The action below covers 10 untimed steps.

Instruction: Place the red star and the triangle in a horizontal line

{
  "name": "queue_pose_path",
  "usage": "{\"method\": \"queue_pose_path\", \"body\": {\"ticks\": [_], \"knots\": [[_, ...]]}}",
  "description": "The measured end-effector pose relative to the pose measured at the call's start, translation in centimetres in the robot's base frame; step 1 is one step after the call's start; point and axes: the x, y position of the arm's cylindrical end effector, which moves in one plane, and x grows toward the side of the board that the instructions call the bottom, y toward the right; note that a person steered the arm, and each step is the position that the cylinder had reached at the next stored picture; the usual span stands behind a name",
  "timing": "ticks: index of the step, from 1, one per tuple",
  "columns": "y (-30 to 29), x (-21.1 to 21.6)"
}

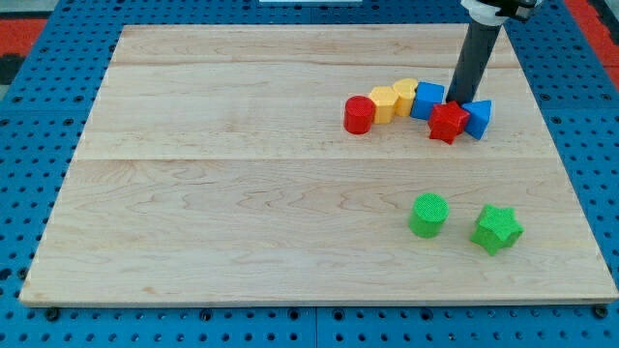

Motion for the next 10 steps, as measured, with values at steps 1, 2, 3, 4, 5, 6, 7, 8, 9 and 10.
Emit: {"method": "queue_pose_path", "body": {"ticks": [1,2,3,4,5,6,7,8,9,10], "knots": [[-0.1,0.0],[-0.3,-0.1],[-0.3,-0.1],[-0.3,-0.1],[-0.4,-0.1],[-0.5,-0.1],[1.2,-1.3],[5.3,-3.8],[8.0,-8.7],[4.7,-8.7]]}}
